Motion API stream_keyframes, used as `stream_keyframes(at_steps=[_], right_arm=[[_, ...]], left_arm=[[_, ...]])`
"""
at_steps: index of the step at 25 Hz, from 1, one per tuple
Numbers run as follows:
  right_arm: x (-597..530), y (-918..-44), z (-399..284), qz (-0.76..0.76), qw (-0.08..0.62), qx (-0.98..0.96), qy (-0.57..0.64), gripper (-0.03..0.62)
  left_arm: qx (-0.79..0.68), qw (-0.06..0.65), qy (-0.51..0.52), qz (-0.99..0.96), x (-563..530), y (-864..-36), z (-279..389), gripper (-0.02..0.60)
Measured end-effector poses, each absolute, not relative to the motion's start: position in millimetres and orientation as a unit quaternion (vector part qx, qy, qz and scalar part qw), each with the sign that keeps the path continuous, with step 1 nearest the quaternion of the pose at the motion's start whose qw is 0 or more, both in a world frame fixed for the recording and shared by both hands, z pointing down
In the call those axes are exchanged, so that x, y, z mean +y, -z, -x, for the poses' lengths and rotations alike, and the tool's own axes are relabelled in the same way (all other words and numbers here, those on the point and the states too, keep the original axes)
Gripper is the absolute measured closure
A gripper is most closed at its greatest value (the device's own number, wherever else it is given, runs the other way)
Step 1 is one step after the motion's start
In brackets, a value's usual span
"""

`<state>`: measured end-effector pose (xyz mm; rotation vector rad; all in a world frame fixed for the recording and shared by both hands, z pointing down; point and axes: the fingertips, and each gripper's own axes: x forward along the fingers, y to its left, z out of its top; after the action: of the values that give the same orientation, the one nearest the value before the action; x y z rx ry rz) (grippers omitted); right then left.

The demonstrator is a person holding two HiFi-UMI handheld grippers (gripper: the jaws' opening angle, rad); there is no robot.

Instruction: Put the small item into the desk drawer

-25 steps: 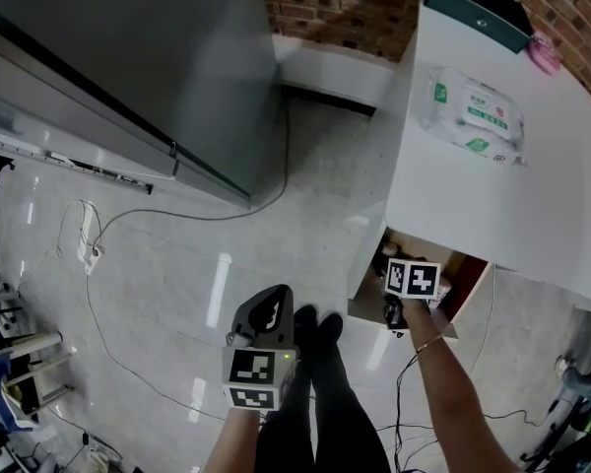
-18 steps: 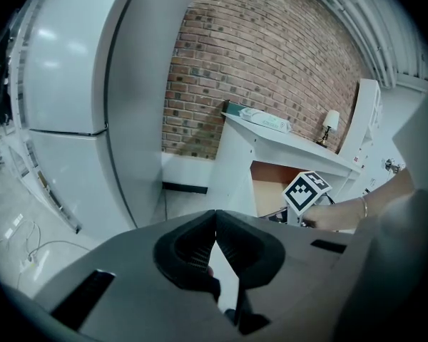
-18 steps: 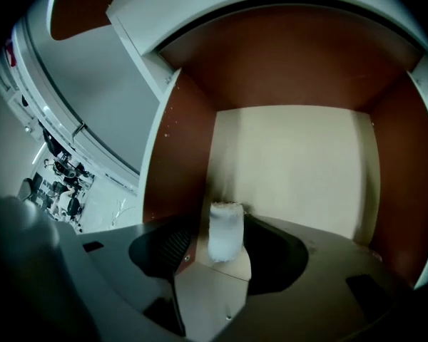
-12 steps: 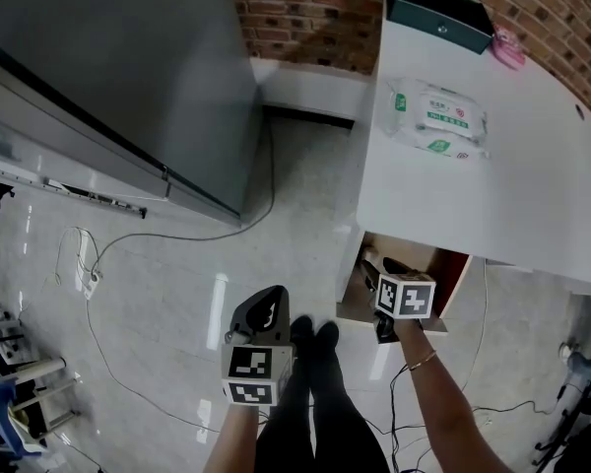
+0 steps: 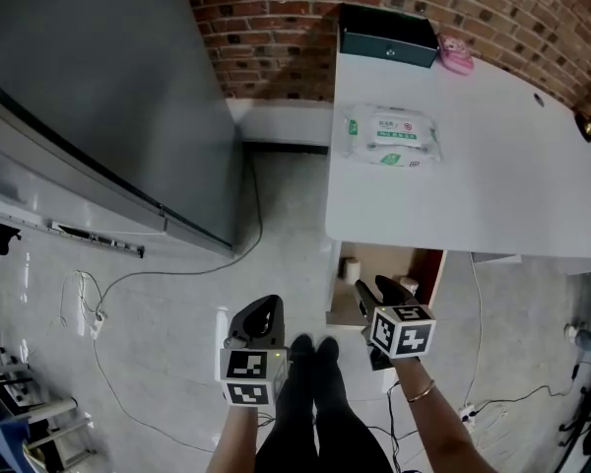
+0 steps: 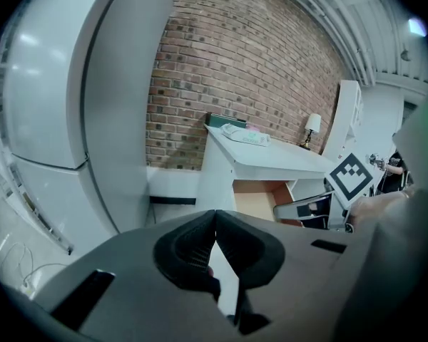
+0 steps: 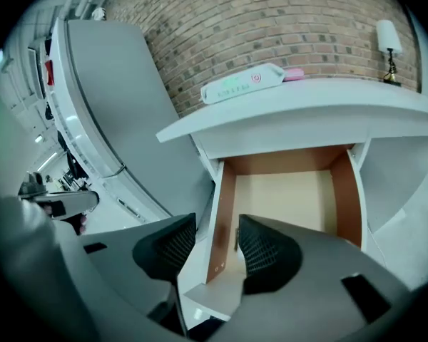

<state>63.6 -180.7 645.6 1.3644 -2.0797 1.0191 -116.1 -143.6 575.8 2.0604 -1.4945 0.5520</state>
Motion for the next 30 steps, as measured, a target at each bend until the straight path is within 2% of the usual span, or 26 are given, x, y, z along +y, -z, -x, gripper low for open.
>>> stream_keyframes(at_steps=[19,30], right_arm=[[-113.8,-447.0,-101.8,-0.556,0.106,-0.774,-0.285,0.456],[-59.4,-378.3,-126.7,-0.591,0.061,-0.761,-0.261,0.495]], left_arm=[[-0.471,0.208,-0.186,-0.837,-136.7,-468.8,41.8,0.56],[-0.441,0.177,-0.175,-0.862,-108.2,-416.8,13.7,0.56]])
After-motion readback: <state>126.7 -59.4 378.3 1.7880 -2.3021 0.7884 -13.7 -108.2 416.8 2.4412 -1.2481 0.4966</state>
